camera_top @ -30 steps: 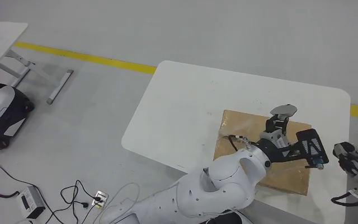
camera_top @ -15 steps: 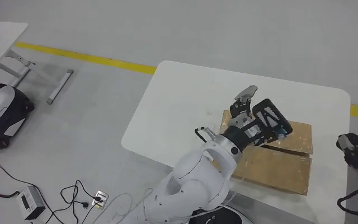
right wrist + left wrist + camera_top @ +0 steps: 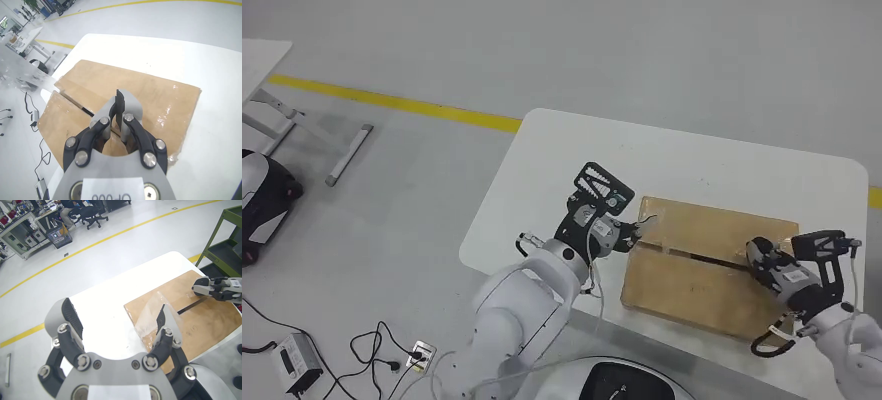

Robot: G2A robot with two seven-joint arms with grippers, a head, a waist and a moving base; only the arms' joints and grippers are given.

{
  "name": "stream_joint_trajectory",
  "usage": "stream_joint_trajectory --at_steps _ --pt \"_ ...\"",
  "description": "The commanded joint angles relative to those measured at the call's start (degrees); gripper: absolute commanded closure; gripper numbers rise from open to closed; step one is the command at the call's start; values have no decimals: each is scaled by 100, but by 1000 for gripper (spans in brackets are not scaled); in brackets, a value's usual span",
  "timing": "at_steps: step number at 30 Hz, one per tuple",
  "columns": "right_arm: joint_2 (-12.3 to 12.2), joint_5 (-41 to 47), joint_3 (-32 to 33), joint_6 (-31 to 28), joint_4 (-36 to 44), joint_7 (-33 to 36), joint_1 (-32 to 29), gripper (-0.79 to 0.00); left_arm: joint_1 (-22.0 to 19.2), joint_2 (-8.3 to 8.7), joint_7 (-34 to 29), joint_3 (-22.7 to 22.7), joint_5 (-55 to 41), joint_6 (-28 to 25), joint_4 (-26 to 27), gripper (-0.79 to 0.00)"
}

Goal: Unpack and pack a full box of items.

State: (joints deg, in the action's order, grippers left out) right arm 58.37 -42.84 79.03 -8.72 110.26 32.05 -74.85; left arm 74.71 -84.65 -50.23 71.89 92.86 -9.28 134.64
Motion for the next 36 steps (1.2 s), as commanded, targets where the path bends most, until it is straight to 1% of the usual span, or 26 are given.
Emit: stream_joint_trajectory --at_steps 1,6,8,13,16,18,21,25,27,29,31,33,36 --pt "11 -40 -59 23 -71 -13 54 0 1 0 0 1 -1 0 0 -785" --pt "30 -83 -123 61 -128 0 124 0 1 0 0 1 -1 0 0 -785" --pt "35 -91 -126 77 -132 6 133 0 59 12 185 47 134 39 0 -785" --pt "47 -122 -158 89 -143 31 146 0 31 7 386 192 -45 338 0 -785" --pt "55 -151 -186 94 -164 52 156 0 61 1 94 383 -580 475 0 -785" --pt "60 -156 -196 103 -169 64 161 0 152 6 -253 561 -999 503 0 -785" --pt "66 -164 -205 91 -176 66 160 0 367 8 -490 876 -1804 707 0 -785" --pt "73 -168 -208 73 -181 71 151 0 724 3 -525 1275 -2894 1118 0 -785" --pt "76 -154 -206 56 -180 74 142 0 876 6 -447 1458 -3359 1213 0 -785" --pt "78 -149 -200 29 -173 72 130 0 1055 41 -577 1589 -3366 1033 0 -785" --pt "79 -132 -185 -12 -171 61 113 0 1187 89 -645 1628 -3156 640 0 -785" --pt "78 -122 -160 -50 -173 56 94 0 1226 120 -654 1637 -2932 395 0 -785" --pt "75 -71 -100 -115 -192 45 69 0 1226 120 -654 1637 -2932 395 0 -785"
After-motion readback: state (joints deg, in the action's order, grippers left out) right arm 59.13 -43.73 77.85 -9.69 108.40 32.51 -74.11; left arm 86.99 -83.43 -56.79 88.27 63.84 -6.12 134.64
